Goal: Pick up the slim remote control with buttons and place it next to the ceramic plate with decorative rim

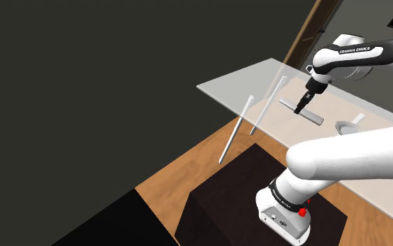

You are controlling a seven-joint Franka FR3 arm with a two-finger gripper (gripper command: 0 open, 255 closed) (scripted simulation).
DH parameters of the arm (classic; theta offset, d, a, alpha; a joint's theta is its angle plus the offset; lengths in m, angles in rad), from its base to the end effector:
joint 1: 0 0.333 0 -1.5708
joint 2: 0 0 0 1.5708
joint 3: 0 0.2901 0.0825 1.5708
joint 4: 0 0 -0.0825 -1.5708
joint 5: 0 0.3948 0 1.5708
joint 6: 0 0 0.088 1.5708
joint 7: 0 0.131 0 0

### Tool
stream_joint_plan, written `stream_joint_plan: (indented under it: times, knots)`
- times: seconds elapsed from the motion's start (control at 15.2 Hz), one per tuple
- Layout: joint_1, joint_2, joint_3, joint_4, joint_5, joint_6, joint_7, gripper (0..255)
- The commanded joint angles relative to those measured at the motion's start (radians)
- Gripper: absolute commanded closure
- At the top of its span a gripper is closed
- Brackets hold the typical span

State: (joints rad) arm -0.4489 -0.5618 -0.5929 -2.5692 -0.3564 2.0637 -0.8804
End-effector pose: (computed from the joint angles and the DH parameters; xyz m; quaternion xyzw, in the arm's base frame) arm 0.2020 -0.3586 0.3661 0.9990 0.0433 -0.0035 0.0040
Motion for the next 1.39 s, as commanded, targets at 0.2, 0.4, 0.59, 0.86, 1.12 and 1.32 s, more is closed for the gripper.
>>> stream_joint_plan:
  times: [0.2, 0.4, 0.59, 0.86, 1.12, 1.32]
  knots:
    - [-0.102, -0.105, -0.06, -0.043, -0.085, -0.046, -0.1, 255]
    - [-0.158, -0.148, -0.102, -0.05, -0.13, -0.07, -0.167, 255]
    - [-0.209, -0.18, -0.149, -0.046, -0.173, -0.092, -0.239, 255]
    - [-0.266, -0.204, -0.219, -0.022, -0.225, -0.114, -0.338, 255]
    - [-0.306, -0.21, -0.296, 0.02, -0.27, -0.13, -0.44, 255]
    - [-0.322, -0.204, -0.36, 0.063, -0.298, -0.137, -0.516, 255]
